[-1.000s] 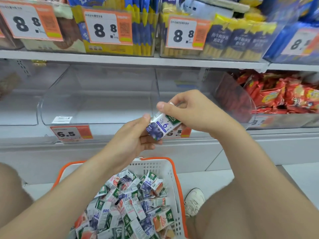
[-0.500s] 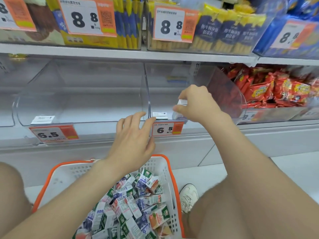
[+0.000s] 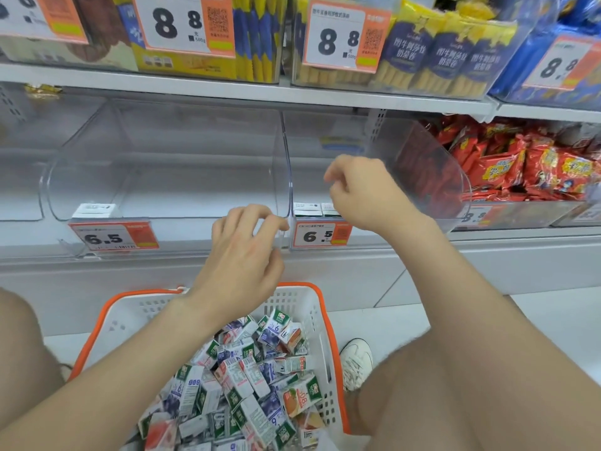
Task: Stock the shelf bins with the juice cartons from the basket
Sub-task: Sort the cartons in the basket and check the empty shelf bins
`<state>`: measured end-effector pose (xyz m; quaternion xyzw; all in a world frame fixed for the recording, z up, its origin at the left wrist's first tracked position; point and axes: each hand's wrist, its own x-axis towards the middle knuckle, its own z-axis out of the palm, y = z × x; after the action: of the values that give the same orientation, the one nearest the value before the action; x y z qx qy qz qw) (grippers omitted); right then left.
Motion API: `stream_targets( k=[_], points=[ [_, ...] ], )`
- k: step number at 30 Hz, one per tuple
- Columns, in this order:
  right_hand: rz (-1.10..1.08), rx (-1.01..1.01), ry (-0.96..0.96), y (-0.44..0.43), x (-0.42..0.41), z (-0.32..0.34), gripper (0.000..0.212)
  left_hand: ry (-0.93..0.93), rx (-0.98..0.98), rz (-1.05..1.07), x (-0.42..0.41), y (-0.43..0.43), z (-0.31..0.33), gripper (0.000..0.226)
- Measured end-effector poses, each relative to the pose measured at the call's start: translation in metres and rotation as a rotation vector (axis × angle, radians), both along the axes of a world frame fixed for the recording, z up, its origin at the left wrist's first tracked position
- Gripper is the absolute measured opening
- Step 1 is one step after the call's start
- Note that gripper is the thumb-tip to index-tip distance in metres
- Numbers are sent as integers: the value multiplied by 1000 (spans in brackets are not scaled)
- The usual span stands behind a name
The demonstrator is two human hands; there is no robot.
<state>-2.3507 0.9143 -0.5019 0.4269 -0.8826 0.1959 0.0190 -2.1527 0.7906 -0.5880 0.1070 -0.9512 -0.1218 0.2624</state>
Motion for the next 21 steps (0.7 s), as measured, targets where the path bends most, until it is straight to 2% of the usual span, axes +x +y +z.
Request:
stream_targets(
  k=[1,3,5,8,11,14,16,18,21],
  points=[
    [24,-95,-33,2,15,6,25,30,-8,21,3,-2,-1,31],
    [135,-84,-149,4,47,12,23,-18,-19,20,9,-7,-8,19],
    [302,111,-232,-1,75,-3,20,-183,37,7,17,-14,-19,7],
    [499,384,-194,-16,109,-43,21,-489,141,54,29,-23,-46,33],
    [590,576,-200,-26,130,-87,28,-700,162,9,42,-29,-80,41],
    [641,682,-231,-28,139,-125,33,-937,204,-12,56,-32,-120,33],
    [645,794,-241,-26,142,-151,36,-1069,160,-51,65,-28,-143,20],
    [639,876,-228,-25,143,-172,34,-1151,108,-85,70,-22,-171,41],
    [637,961,-216,-19,140,-201,35,-1130,-61,-136,77,-6,-200,72]
  ],
)
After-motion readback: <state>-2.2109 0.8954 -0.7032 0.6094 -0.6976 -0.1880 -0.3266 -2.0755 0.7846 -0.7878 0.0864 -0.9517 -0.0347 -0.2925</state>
